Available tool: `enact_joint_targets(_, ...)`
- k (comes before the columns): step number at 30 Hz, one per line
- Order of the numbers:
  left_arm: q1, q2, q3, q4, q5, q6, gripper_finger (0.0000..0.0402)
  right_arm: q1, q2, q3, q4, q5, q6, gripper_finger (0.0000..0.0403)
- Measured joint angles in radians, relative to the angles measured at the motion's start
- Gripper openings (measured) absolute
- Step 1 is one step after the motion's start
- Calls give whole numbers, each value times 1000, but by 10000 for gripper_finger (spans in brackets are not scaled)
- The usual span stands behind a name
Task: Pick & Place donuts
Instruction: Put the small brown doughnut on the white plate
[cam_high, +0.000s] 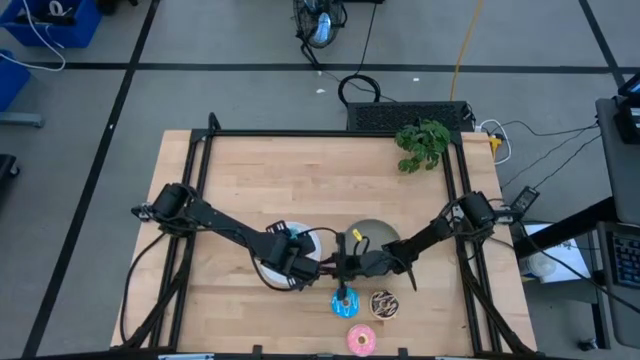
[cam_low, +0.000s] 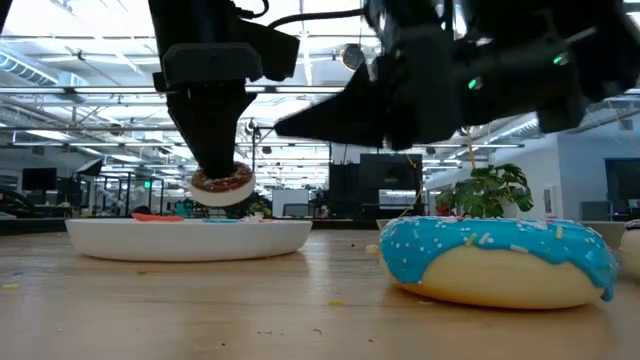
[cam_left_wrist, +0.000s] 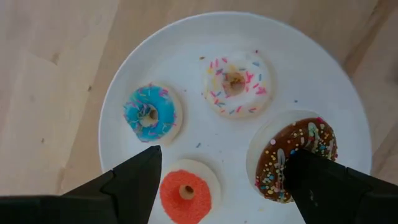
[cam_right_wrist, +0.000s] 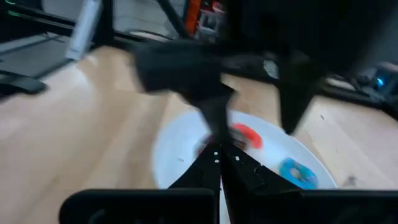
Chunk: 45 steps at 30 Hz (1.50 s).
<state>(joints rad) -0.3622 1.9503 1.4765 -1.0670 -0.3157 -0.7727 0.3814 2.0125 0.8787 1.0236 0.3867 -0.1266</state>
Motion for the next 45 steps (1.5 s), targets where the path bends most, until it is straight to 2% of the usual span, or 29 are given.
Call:
enact_joint_targets(7, 6, 0, 0, 25, 0, 18, 324, -20, 0, 31, -42, -30, -14, 0)
enact_joint_targets(10, 10, 0, 0, 25, 0, 18, 324, -36, 2, 84, -111, -82, -19, 0)
enact_joint_targets(21, -3, 1, 0, 14, 1, 9, 324, -55, 126, 173, -156, -100, -25, 0)
enact_joint_targets(34, -7, 1, -3, -9, -22, 32, 324, -46, 71, 165, -213, -95, -50, 0)
enact_joint_targets(37, -7, 1, -3, -10, -57, 44, 324, -34, 41, 143, -221, -42, -75, 0)
enact_joint_targets(41, -35, 0, -3, -20, -62, 100, 324, -25, -9, 120, -328, 5, -92, 0)
enact_joint_targets(45, -58, 0, -3, -33, -112, 180, 324, -22, -57, 99, -343, 7, -90, 0)
